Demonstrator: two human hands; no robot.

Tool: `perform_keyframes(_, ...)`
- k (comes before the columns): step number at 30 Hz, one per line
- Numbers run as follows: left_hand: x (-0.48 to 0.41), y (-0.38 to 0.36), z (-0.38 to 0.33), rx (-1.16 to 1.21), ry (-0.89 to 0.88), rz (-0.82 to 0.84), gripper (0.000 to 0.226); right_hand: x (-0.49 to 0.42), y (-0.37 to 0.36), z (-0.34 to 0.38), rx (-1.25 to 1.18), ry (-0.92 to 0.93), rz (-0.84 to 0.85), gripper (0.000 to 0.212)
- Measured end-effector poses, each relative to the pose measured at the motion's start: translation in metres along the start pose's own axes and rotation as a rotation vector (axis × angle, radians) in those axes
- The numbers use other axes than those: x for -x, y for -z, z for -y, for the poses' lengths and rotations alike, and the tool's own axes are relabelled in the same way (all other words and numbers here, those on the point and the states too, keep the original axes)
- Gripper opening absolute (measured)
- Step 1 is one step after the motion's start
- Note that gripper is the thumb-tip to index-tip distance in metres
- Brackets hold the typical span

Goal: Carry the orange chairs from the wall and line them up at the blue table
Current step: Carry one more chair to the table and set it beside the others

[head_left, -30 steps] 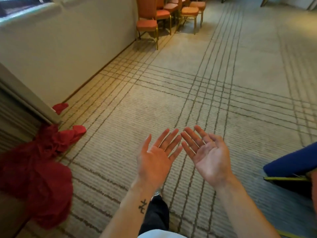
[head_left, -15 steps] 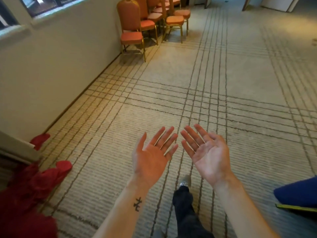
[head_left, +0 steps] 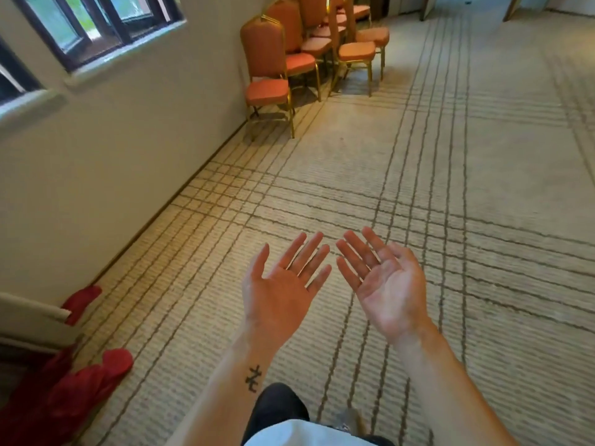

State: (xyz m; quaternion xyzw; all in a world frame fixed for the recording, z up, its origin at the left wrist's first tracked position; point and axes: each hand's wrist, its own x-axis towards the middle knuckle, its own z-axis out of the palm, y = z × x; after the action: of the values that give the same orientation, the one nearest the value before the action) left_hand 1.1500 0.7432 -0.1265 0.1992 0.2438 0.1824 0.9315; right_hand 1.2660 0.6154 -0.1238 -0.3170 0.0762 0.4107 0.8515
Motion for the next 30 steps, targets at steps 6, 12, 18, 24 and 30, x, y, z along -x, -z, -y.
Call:
perform_keyframes(6,-0.121,-0.019,-0.027,0.019,0.015,-0.035,0.065,-0.112,-0.016,0.032,0.039,-0.019,-0.007,0.049)
perform_keyframes(12,-0.270,-0.027,-0.074,0.030,0.051,-0.043,0.063,-0.253,-0.044,0.064,0.052,-0.017,-0.057,0.050)
perform_keyframes(18,-0.409,-0.064,-0.144,0.052,0.089,-0.028,0.062,-0.386,-0.110,0.105,0.077,0.008,-0.078,0.049)
perform_keyframes(24,-0.516,-0.108,-0.195,-0.030,0.109,0.011,0.061,-0.488,-0.151,0.148,0.045,0.045,-0.078,0.047)
perform_keyframes(30,-0.651,-0.142,-0.203,-0.069,0.110,-0.011,0.062,-0.624,-0.154,0.202,0.047,0.018,-0.076,0.047)
